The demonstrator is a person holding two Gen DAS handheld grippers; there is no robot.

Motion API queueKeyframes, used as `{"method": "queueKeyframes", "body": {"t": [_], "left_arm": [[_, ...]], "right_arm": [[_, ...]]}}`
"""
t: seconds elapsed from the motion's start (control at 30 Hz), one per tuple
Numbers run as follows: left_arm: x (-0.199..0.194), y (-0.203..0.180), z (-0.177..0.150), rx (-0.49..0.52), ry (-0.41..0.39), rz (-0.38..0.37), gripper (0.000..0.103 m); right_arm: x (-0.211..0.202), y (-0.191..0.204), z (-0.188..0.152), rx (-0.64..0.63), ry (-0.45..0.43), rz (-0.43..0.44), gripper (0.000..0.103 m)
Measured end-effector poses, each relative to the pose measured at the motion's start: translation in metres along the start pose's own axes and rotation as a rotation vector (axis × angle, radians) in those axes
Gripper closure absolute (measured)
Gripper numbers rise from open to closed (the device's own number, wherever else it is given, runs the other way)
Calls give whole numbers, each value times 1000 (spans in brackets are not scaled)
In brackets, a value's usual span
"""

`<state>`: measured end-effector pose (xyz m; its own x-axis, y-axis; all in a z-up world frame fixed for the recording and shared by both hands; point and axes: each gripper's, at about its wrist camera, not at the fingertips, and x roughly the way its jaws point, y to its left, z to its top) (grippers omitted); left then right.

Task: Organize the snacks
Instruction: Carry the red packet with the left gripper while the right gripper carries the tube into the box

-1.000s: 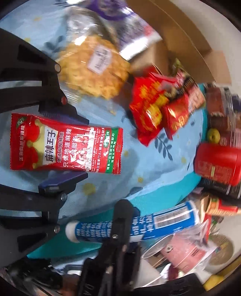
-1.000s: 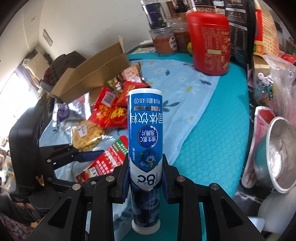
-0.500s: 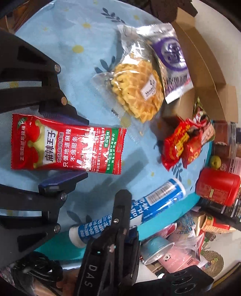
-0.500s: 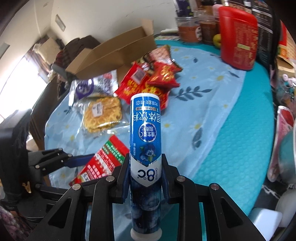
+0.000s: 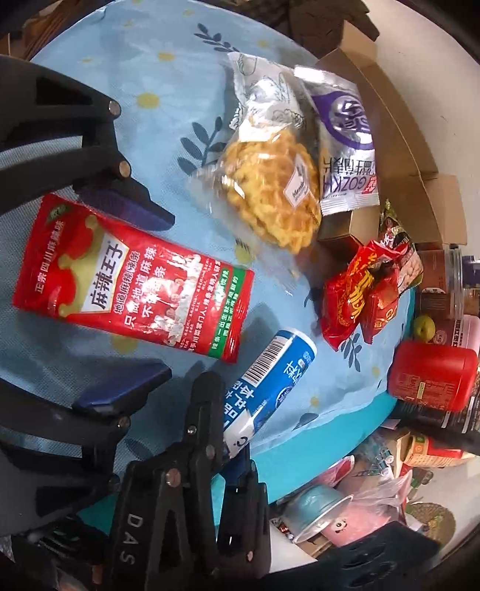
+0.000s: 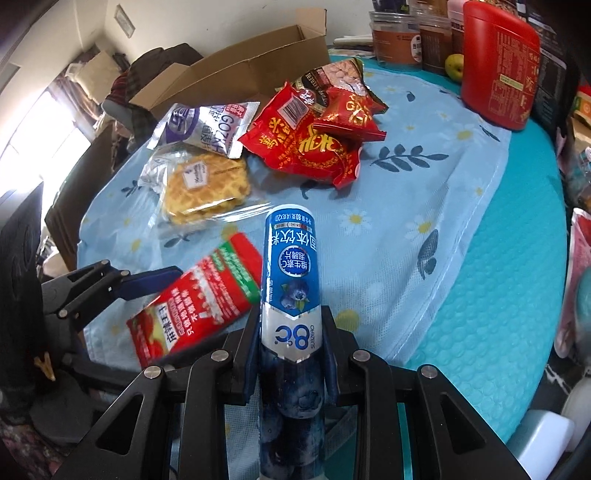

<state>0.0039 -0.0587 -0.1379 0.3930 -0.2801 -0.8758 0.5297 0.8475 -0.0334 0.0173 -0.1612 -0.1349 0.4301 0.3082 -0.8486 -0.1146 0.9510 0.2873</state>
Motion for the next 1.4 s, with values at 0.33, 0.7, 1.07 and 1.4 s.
{"method": "queueKeyframes", "body": {"t": [0.33,0.7,1.07,1.4], "left_arm": [[-8,12,-2,-28,-59,-30,57],[-46,20,-13,-58,-140,-88,57],[-92,41,-9,-84,-269,-68,57],[-130,79,19,-135,-415,-11,57]], "right_arm": [[-1,7,-1,-19,-23,-29,75],[-24,19,-13,8,-76,-7,75],[-42,48,1,-27,-147,35,75],[-60,80,48,-120,-239,78,75]]}}
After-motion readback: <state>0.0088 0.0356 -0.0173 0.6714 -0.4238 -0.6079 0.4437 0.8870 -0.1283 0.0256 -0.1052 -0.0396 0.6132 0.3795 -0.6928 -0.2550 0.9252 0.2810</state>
